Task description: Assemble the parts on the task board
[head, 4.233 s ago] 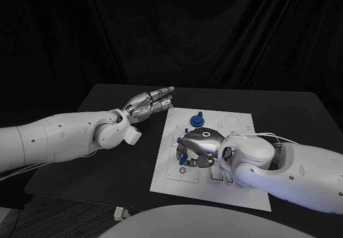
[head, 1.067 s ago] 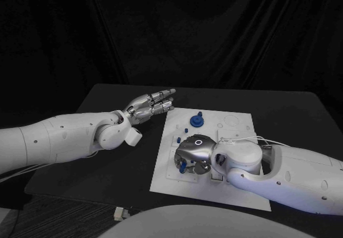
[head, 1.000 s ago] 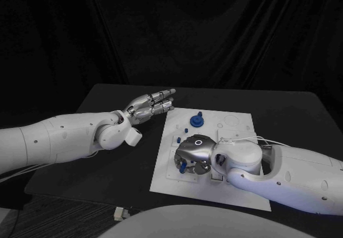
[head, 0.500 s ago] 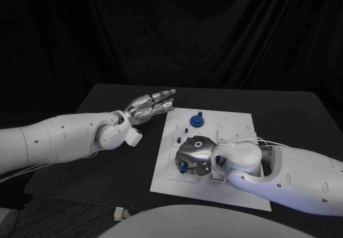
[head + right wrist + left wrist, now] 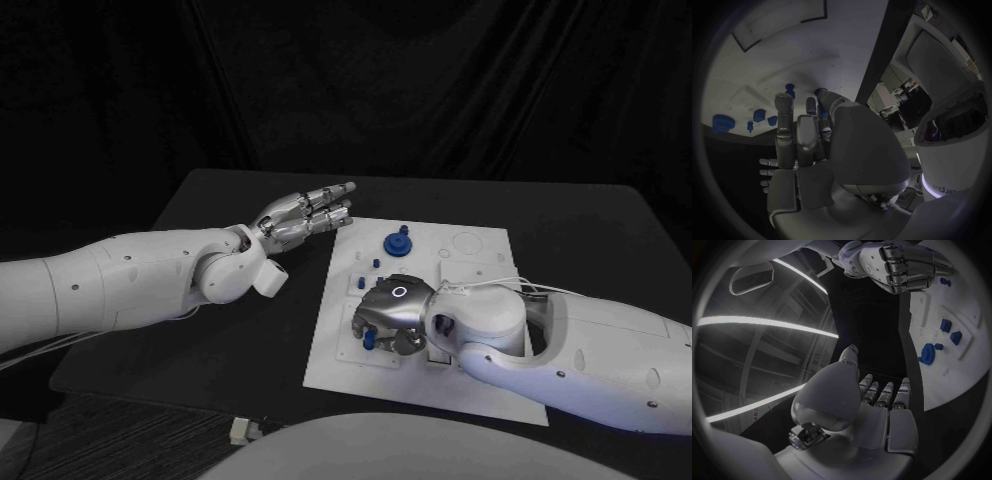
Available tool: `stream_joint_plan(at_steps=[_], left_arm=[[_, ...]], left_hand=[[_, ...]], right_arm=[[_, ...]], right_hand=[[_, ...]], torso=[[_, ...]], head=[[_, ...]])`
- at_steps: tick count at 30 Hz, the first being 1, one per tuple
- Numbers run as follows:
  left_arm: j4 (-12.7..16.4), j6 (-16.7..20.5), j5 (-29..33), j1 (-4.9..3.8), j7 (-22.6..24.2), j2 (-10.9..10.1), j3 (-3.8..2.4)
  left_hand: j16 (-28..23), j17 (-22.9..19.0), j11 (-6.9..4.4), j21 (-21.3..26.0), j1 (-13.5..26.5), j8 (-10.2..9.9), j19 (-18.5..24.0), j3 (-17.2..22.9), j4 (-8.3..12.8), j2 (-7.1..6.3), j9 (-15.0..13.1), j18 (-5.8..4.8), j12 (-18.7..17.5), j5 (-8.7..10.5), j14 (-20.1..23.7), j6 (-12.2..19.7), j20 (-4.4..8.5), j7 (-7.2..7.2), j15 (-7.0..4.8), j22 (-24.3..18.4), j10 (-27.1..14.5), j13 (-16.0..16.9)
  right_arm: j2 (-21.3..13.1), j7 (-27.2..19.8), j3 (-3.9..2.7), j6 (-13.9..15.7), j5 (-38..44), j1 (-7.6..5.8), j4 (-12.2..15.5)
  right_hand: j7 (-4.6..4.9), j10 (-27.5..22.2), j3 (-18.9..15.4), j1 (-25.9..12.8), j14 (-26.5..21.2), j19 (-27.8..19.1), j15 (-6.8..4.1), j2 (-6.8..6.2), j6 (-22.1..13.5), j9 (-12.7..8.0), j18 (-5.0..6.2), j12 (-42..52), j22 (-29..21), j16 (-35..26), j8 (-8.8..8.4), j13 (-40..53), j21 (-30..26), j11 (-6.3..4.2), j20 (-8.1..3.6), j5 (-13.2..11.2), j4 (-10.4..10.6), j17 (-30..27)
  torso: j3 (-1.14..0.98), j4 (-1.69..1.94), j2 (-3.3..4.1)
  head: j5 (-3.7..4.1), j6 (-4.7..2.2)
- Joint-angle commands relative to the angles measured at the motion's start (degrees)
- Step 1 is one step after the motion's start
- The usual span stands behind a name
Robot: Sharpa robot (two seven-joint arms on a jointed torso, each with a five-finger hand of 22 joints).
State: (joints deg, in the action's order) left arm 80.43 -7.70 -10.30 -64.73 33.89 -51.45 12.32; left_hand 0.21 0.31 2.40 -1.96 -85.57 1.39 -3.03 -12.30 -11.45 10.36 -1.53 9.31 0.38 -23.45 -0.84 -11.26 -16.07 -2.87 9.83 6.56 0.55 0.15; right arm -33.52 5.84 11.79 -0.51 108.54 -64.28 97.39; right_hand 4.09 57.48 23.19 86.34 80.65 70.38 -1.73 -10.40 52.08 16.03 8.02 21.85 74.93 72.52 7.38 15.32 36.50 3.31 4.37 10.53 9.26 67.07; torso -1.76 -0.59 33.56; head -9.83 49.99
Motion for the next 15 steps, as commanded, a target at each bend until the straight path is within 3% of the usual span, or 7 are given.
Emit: stream_joint_plan(at_steps=[1,10,15], left_arm=[[0.05,-0.74,0.38,0.13,0.65,0.12,-0.06],[-0.1,-0.76,0.38,0.36,0.63,0.07,-0.06],[-0.17,-0.77,0.38,0.43,0.62,0.06,-0.06]], left_hand=[[0.36,0.06,0.3,-0.21,-0.19,0.13,-0.15,0.06,0.26,0.35,-0.01,0.87,-0.21,-0.25,-0.14,0.15,-0.23,-0.16,0.42,-0.05,0.02,0.03],[0.36,0.05,0.31,-0.2,-0.22,0.13,-0.14,0.08,0.31,0.4,0.0,0.87,-0.21,-0.26,-0.13,0.16,-0.23,-0.17,0.42,-0.08,0.02,0.03],[0.36,0.05,0.31,-0.2,-0.22,0.13,-0.14,0.08,0.31,0.4,0.0,0.87,-0.21,-0.26,-0.13,0.16,-0.23,-0.17,0.42,-0.08,0.02,0.03]], right_arm=[[0.03,1.25,0.01,-1.19,0.84,0.17,-0.03],[-0.27,1.15,0.01,-0.64,0.84,0.19,0.04],[-0.89,1.16,0.01,0.46,0.84,0.18,0.36]], right_hand=[[-0.45,-1.34,0.53,-0.76,-0.47,-0.47,0.09,-0.39,-1.67,-0.44,0.63,-0.16,3.52,-0.22,-0.92,0.26,-0.56,0.26,0.15,-0.69,0.07,-0.16],[-0.85,-2.72,0.68,-1.37,-0.76,-0.74,0.33,-0.57,-2.03,-0.62,0.69,-0.31,3.4,-0.46,-1.11,0.38,-1.15,0.56,0.37,-1.71,0.25,-0.53],[-2.03,-5.69,0.52,-2.03,-1.12,-1.17,0.67,-1.0,-4.45,-1.3,0.84,-0.64,3.18,-0.68,-2.29,0.55,-2.24,0.92,0.67,-2.98,0.43,-0.89]], torso=[[0.0,0.01,0.01],[0.01,0.02,0.02],[0.0,0.01,0.0]], head=[[-0.07,0.01],[-0.06,0.01],[-0.1,0.01]])
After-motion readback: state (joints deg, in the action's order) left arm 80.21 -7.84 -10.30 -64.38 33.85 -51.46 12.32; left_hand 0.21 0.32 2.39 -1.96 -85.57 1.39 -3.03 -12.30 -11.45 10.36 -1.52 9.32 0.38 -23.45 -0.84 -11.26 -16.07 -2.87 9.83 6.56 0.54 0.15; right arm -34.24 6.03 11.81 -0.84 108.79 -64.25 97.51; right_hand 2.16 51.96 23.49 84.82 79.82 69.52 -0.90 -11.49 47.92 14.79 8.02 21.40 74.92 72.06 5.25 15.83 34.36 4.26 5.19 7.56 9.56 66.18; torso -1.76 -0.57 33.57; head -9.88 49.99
